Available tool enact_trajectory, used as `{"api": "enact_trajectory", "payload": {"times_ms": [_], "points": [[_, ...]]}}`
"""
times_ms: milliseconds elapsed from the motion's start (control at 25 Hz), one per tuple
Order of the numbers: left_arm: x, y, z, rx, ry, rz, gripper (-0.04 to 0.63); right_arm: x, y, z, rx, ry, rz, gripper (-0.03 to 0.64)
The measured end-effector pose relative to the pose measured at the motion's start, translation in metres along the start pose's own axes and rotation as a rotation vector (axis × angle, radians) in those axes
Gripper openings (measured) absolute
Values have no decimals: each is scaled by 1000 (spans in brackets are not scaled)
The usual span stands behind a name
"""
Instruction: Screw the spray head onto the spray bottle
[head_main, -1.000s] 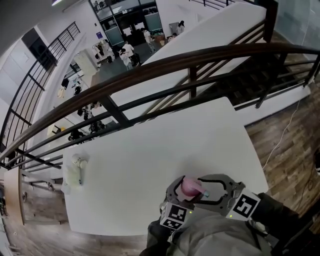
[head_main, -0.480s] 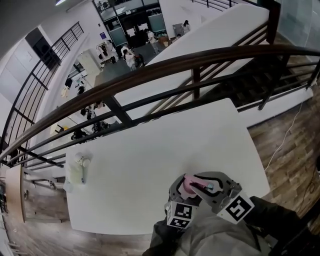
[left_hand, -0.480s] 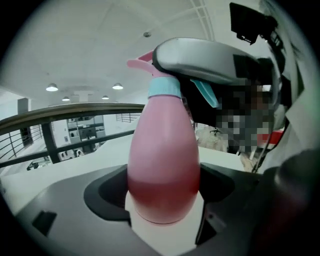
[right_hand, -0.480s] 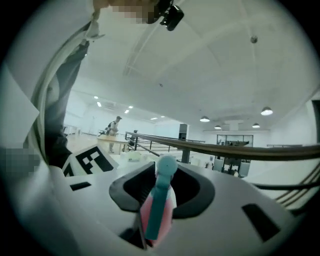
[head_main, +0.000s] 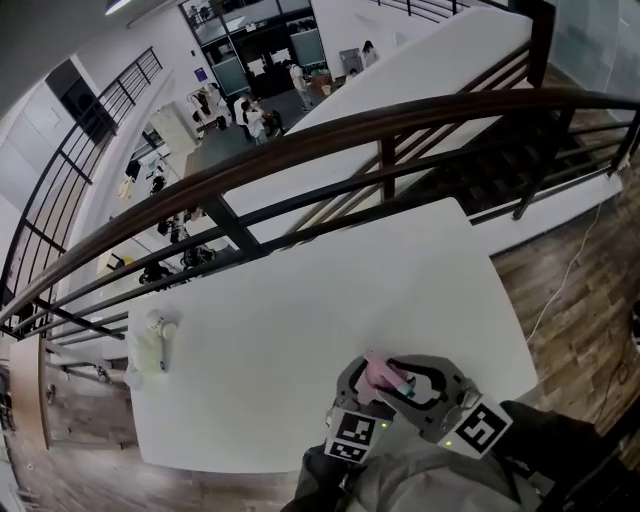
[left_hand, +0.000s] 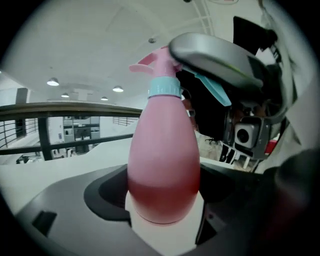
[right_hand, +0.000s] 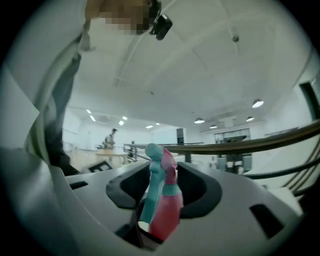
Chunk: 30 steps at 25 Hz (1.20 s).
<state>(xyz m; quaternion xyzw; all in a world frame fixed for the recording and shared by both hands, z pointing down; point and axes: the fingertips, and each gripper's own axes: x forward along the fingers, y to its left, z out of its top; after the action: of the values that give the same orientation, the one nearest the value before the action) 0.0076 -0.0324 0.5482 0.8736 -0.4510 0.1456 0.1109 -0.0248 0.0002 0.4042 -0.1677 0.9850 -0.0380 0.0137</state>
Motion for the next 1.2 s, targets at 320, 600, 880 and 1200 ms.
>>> {"api": "enact_trajectory", "payload": {"times_ms": [320,600,880,1200], "points": [[-25,-57,2,149,-5,-513,410,-26,21,-4,199,166,517,349],[-32,-100,-2,159,20,-705,410,-38,53,-6,253,215,796,360],[-21,-62,-7,127,30,-535,410,-26,26,-13,230,142,570,302],[-7,-18,-22,-14,51,-290,410,-16,9,-18,138,119,329,128]]}}
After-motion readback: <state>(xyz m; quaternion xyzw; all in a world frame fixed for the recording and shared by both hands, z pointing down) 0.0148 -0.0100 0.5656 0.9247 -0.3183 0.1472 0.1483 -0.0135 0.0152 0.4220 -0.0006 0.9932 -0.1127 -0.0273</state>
